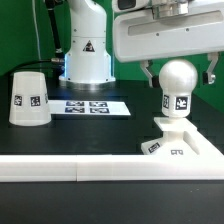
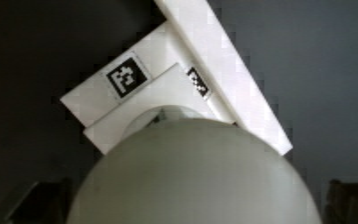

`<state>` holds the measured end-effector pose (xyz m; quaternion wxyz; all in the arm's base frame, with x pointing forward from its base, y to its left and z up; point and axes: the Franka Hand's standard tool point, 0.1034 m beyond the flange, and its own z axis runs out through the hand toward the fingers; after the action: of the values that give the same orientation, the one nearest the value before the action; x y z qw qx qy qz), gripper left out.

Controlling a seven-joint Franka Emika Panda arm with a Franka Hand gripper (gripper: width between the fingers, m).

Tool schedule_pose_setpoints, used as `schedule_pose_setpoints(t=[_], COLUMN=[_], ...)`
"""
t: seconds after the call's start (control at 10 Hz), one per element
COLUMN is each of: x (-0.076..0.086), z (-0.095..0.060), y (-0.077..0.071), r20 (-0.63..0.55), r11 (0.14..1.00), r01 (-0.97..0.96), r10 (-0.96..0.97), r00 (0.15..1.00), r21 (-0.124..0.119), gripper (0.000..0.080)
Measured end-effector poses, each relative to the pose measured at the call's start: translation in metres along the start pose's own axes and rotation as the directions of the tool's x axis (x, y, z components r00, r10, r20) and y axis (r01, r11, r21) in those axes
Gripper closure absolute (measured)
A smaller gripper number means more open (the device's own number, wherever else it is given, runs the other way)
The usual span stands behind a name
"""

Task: Assemble lamp

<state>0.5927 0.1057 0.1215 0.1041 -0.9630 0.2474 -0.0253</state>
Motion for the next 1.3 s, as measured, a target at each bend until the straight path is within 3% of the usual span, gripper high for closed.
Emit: schedule_pose_setpoints(t=[0.1, 0.2, 0.3, 0.5, 0.9, 1.3], x=[0.0001, 0.0008, 0.0023, 0.0053, 0.0029, 0.0051], z=[-0.0002, -0.0012, -0.0026, -0.0038, -0.0024, -0.0025], y=[0.0001, 0.0004, -0.0003, 0.001, -0.0022, 0.0008], r20=[-0.001, -0.008, -0.009, 0.012, 0.039, 0.067], r11=[0.995, 0.955, 0.885, 0.701, 0.519, 0.221], r01=[0.098, 0.293, 0.46, 0.707, 0.849, 0.972], r10=[-0.098, -0.294, -0.462, -0.709, -0.851, -0.972], r00=[0.995, 0.956, 0.887, 0.705, 0.524, 0.226], r21=[-0.004, -0.041, -0.069, -0.091, -0.093, -0.076], gripper=[0.0101, 0.0101, 0.0101, 0.0101, 0.0101, 0.0101])
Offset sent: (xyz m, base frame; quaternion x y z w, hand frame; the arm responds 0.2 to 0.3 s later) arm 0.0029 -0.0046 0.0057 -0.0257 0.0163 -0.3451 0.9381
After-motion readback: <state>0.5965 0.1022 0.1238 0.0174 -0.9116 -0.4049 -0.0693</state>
